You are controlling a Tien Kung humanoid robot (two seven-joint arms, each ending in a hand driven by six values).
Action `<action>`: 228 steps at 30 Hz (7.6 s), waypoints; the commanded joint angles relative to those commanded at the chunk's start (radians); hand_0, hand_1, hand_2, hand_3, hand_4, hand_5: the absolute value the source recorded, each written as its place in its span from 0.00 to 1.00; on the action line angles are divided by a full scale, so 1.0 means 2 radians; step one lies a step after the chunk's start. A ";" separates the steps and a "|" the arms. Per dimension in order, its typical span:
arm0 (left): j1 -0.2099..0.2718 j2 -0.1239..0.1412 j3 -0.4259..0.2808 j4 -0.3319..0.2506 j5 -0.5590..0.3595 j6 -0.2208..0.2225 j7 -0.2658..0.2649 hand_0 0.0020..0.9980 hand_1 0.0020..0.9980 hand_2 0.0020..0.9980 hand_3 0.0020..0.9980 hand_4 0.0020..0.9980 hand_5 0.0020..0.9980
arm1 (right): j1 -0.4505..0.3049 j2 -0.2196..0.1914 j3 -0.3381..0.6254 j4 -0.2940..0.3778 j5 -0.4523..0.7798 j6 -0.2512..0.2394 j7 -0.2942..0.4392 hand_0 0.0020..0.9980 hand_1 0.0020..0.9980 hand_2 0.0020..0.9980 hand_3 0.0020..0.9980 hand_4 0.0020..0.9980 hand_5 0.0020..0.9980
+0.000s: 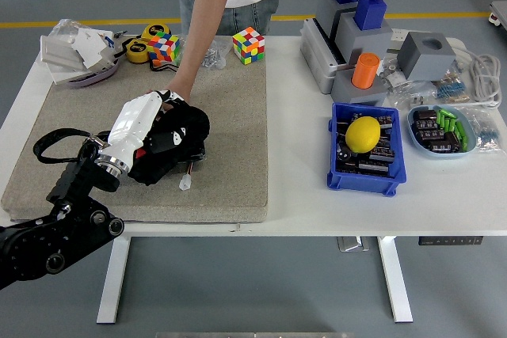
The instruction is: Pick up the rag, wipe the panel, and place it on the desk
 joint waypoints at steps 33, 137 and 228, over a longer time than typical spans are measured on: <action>0.025 0.021 -0.029 0.011 0.007 0.000 -0.005 0.22 0.15 0.55 0.56 0.46 0.00 | -0.005 0.003 0.007 0.000 -0.003 0.000 0.000 0.76 0.63 0.70 0.60 0.98 0.59; 0.021 0.026 -0.024 0.017 0.008 0.000 -0.006 0.20 0.14 0.55 0.56 0.46 0.00 | -0.001 -0.004 0.002 -0.002 -0.001 0.003 -0.001 0.76 0.63 0.70 0.60 0.98 0.59; 0.120 0.063 -0.161 0.025 0.040 0.000 -0.014 0.20 0.14 0.55 0.56 0.46 0.00 | -0.009 0.001 0.013 -0.005 -0.006 0.004 -0.001 0.76 0.62 0.70 0.60 0.98 0.59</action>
